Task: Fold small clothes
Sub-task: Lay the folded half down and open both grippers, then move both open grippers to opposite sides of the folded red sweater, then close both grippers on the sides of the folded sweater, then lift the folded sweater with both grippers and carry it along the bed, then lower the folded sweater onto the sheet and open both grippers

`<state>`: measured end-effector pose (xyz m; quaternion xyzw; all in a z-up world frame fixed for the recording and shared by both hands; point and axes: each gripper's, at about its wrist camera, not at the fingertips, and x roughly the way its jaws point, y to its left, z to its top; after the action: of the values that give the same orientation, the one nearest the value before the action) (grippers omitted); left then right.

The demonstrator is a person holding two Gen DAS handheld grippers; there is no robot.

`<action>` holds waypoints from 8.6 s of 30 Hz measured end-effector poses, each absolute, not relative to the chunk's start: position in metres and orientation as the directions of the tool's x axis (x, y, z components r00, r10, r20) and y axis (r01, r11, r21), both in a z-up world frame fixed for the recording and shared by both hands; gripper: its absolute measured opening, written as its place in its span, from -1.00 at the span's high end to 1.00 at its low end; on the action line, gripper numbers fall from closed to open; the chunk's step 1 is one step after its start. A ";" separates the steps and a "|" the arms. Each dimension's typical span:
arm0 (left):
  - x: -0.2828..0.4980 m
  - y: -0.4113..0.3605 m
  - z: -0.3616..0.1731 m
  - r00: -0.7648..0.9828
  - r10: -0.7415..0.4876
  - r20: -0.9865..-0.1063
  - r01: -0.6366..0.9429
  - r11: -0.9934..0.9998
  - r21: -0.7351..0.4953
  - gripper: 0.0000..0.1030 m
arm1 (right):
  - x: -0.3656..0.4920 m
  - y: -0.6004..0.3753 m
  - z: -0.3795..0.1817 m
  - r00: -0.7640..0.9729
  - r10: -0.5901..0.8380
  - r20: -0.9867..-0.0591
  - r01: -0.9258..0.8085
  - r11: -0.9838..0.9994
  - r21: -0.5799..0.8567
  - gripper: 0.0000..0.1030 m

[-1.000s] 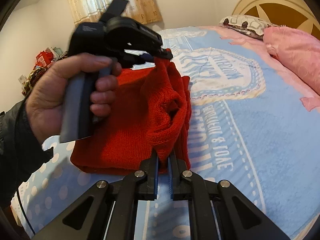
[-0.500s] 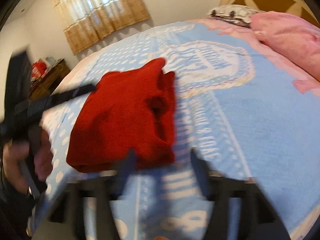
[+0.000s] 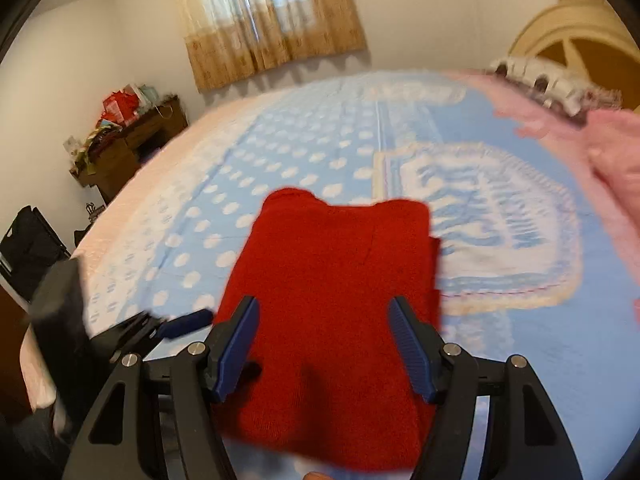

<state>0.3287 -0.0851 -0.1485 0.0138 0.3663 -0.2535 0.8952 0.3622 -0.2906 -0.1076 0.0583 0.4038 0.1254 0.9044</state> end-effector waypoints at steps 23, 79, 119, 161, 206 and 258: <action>0.324 -0.080 -0.164 0.566 -0.471 -0.677 0.450 0.864 -0.225 -0.82 | 0.377 -0.255 -0.095 0.686 0.112 -0.719 -0.171 0.985 -0.010 -0.23; 0.338 -0.067 -0.175 0.505 -0.540 -0.673 0.357 0.841 -0.407 -0.92 | 0.457 -0.401 -0.179 0.515 0.482 -0.709 -0.046 0.842 0.538 -0.43; 0.335 -0.098 -0.176 0.470 -0.523 -0.711 0.461 0.833 -0.307 -0.50 | 0.470 -0.353 -0.190 0.500 0.604 -0.620 -0.192 0.776 0.601 0.31; 0.233 -0.006 -0.121 0.627 -0.403 -0.666 0.373 0.907 -0.197 0.10 | 0.352 -0.206 -0.126 0.514 0.686 -0.516 -0.404 0.724 0.559 0.36; 0.185 0.096 -0.121 0.758 -0.161 -0.632 0.076 0.984 -0.159 0.11 | 0.334 -0.006 -0.116 0.277 0.812 -0.513 -0.616 0.560 0.555 0.37; 0.132 0.168 -0.143 0.771 0.108 -0.628 -0.270 0.948 -0.168 -0.83 | 0.226 0.016 -0.125 0.387 0.686 -0.616 -0.608 0.692 0.389 -0.31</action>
<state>0.1324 0.1679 -0.1429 -0.1251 0.3231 0.1014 0.9326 0.2260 0.0162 -0.1249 0.0497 0.3935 0.3892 0.8314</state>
